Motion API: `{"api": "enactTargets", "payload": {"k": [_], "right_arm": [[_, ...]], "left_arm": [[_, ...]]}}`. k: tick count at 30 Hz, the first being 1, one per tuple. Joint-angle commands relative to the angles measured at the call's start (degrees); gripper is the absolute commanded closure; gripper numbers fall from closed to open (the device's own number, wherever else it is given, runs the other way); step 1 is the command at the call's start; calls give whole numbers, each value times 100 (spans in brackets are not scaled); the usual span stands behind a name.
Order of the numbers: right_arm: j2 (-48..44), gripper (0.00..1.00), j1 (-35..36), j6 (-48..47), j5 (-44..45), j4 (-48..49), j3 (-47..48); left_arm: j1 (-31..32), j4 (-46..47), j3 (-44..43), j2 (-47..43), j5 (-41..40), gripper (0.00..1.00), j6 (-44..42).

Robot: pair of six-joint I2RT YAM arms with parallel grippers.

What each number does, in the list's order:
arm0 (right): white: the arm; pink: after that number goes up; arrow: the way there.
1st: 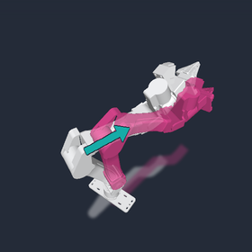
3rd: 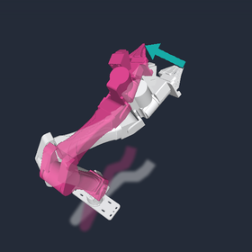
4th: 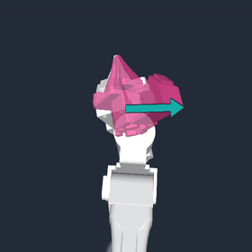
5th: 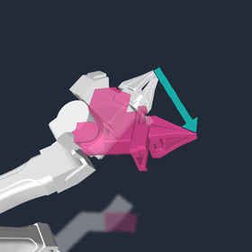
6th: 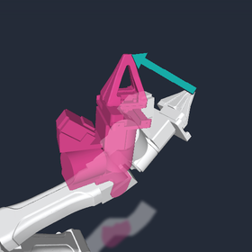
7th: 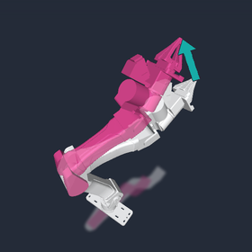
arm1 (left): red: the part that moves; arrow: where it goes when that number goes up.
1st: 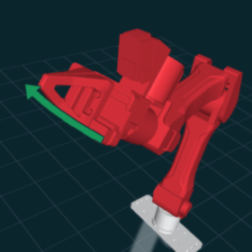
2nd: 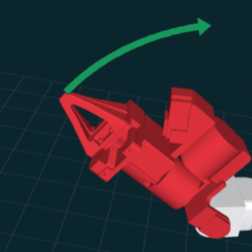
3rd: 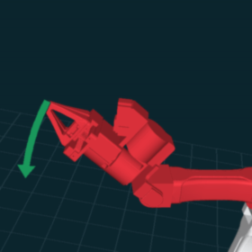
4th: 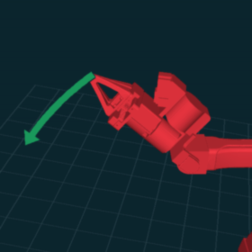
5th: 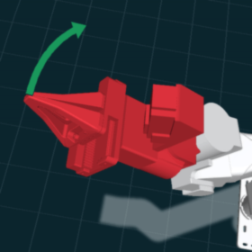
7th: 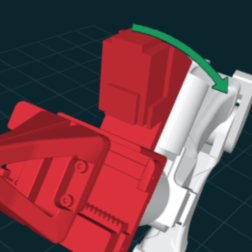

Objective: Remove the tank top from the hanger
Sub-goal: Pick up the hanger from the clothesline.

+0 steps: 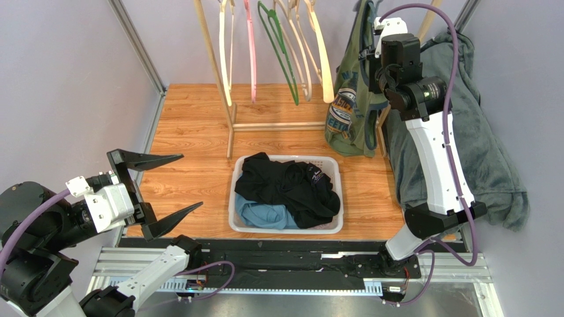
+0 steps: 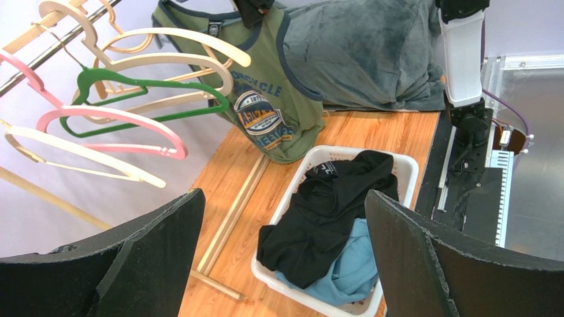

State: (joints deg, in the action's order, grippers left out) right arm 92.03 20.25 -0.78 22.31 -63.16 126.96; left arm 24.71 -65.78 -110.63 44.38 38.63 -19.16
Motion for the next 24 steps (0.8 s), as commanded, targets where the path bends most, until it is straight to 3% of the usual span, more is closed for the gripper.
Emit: {"api": "enactTargets", "payload": {"k": [1,9,13,19,24], "right_arm": [[70,100,-39,192,143,49,382],[-61,100,-30,95,142,619,313],[-431,100,-30,-61,178,1584,-91],[-589,100,-65,-63,90,2280,-302],[-1028,100,-65,-2,81,3115,-1330]], "left_arm": [[-28,-5,-117,0,30,1,105],[-27,-14,-108,-26,-22,1,96],[-28,-23,-99,-26,-40,1,70],[-28,-32,-99,-61,-101,1,44],[-27,-58,-46,-87,-137,1,17]]}}
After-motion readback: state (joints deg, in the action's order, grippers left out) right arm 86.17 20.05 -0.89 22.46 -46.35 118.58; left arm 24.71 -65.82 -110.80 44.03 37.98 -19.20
